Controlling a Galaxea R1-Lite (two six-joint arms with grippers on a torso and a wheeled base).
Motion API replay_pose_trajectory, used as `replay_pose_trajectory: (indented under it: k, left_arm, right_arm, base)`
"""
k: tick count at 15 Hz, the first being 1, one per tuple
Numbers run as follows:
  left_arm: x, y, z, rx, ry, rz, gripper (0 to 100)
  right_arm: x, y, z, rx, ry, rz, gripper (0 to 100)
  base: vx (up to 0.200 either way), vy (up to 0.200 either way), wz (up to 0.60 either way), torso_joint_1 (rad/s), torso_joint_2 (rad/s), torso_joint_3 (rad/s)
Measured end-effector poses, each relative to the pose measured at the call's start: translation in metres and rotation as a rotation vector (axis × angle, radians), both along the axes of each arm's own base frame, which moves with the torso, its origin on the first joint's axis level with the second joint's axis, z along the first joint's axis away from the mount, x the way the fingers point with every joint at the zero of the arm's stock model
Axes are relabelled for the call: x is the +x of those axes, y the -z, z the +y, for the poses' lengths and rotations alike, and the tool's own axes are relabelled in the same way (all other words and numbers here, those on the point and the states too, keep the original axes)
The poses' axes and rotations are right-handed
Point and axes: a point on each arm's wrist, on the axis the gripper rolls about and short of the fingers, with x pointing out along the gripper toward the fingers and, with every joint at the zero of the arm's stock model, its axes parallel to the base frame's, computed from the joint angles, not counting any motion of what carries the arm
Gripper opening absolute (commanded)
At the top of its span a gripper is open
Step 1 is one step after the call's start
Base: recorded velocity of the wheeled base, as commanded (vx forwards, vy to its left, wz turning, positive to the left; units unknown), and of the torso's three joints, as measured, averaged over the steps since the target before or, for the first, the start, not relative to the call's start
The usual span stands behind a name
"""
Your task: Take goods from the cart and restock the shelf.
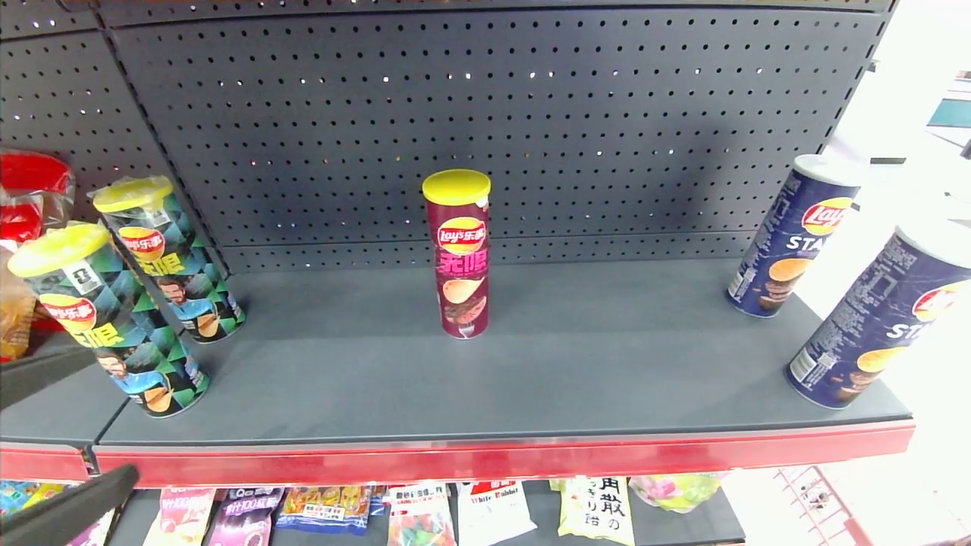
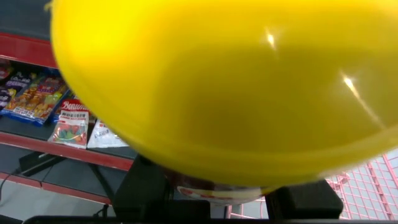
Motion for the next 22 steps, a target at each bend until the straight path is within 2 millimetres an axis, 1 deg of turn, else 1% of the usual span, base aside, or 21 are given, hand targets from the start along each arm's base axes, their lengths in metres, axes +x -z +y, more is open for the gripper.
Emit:
replay_pose_trajectory:
  k: [2,4,7,12,16,22]
  left_arm:
    - [0.037,-0.002,-0.009,0.034,0.090,0.038,100]
    - [0.071,0.001,-0.020,0.069,0.154,0.083,100]
    - [0.118,0.004,-0.035,0.119,0.215,0.082,100]
    - [0.187,0.000,-0.060,0.130,0.259,0.079,100]
    - [0.224,0.000,-0.080,0.125,0.311,0.073,100]
    - [0.262,0.001,-0.099,0.122,0.335,0.054,100]
  right_arm:
    - [0.000,0.000,0.000,0.000,-0.001,0.001,0]
    - [0.000,0.000,0.000,0.000,-0.002,0.003,0]
    - [0.001,0.000,0.000,-0.001,-0.002,0.006,0]
    - [0.001,0.000,0.000,-0.002,-0.003,0.011,0]
    - [0.002,-0.001,0.000,-0.004,-0.003,0.015,0]
    - [0.003,-0.002,0.001,-0.006,-0.001,0.024,0]
  base:
    - [0.000,0.000,0.00,0.000,0.00,0.000]
    - [0.000,0.000,0.00,0.000,0.00,0.000]
    - [0.000,0.000,0.00,0.000,0.00,0.000]
    - [0.000,0.000,0.00,0.000,0.00,0.000]
    - [0.000,0.000,0.00,0.000,0.00,0.000]
    - [0.000,0.000,0.00,0.000,0.00,0.000]
